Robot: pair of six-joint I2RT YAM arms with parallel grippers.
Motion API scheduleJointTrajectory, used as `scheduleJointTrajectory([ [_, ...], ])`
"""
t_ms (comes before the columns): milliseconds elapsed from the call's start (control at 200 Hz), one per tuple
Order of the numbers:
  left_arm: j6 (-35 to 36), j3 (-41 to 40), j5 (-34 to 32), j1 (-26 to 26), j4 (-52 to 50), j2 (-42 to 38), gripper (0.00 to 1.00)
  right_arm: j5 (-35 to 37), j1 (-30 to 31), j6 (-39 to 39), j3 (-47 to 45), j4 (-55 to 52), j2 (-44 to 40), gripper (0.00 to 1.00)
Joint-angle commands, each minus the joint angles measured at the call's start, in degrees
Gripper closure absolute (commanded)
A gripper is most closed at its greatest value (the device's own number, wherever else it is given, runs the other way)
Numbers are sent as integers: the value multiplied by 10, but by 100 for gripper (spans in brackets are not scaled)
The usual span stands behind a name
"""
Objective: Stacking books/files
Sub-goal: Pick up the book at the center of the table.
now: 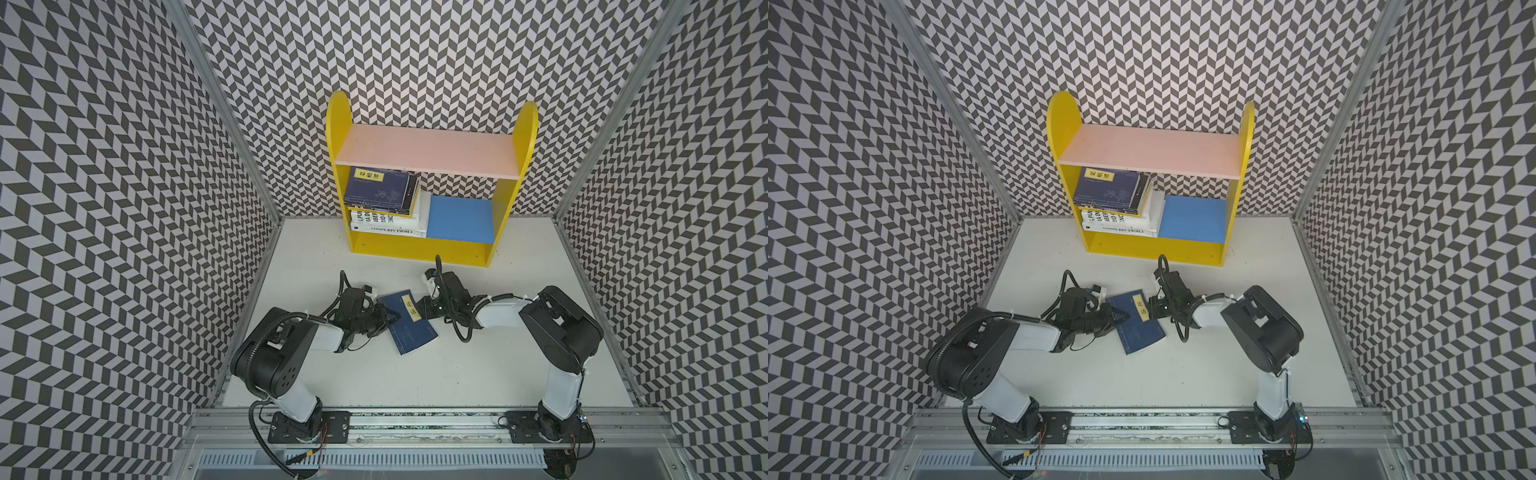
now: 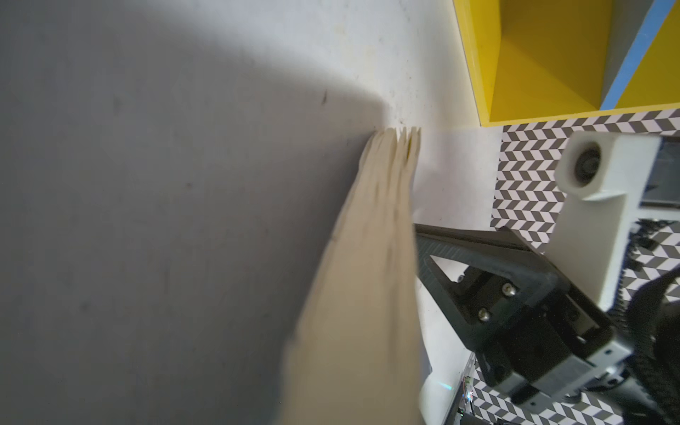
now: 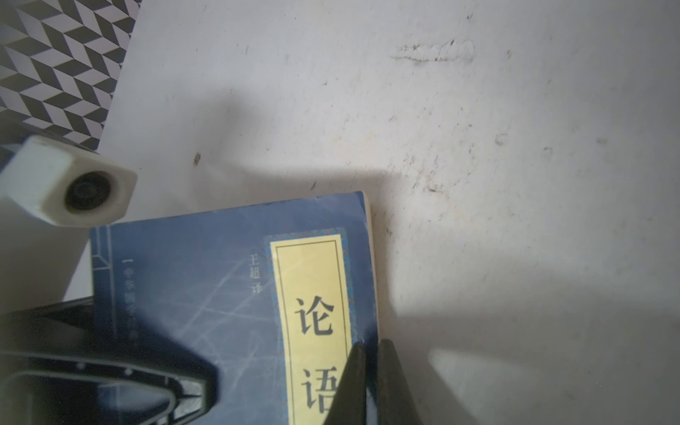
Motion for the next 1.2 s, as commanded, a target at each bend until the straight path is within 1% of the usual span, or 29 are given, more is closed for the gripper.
scheduleJointTrajectory([
  [0,3,1,-1,-4,23,-15,92,-35,8,-6,-26,-41,-10,90],
  [45,6,1,2,-4,23,-21,98,-34,5,-6,-29,-37,-17,87],
  [70,8,2,3,-3,23,-24,99,-34,2,-6,-30,-36,-23,86],
  [105,12,4,5,-1,20,-34,100,-35,-2,-6,-31,-35,-32,81],
  [160,27,12,10,4,6,-51,100,-34,-9,-8,-31,-30,-50,71],
  [225,69,31,12,9,-38,-81,100,-29,-18,-12,-28,-26,-73,65],
  [275,118,57,-1,10,-108,-109,100,-25,-23,-13,-26,-22,-91,58],
  [386,211,109,-18,13,-228,-177,100,-23,-34,-19,-14,-17,-133,49],
  [461,259,135,-7,15,-276,-222,100,-33,-41,-26,2,-20,-165,44],
  [551,290,164,4,17,-307,-268,100,-30,-50,-35,24,-29,-210,36],
  [571,295,171,5,17,-313,-277,100,-27,-54,-36,30,-30,-222,33],
  [616,302,189,3,21,-323,-292,100,-11,-61,-30,38,-29,-247,20],
  [691,299,215,4,33,-323,-312,100,-2,-79,-7,35,8,-295,4],
  [716,294,224,6,40,-317,-317,100,-5,-85,2,28,33,-309,0],
  [781,266,238,16,62,-281,-327,100,-25,-103,25,20,82,-343,0],
  [831,232,238,32,79,-222,-332,100,-41,-114,42,23,108,-360,0],
  [911,170,245,54,103,-128,-327,100,-77,-120,58,31,131,-375,0],
  [972,135,264,56,117,-86,-317,100,-102,-120,70,34,144,-383,0],
  [1092,88,295,45,127,-3,-300,100,-157,-120,107,17,182,-388,0],
  [1192,45,298,40,128,78,-291,100,-207,-117,144,0,227,-371,0],
])
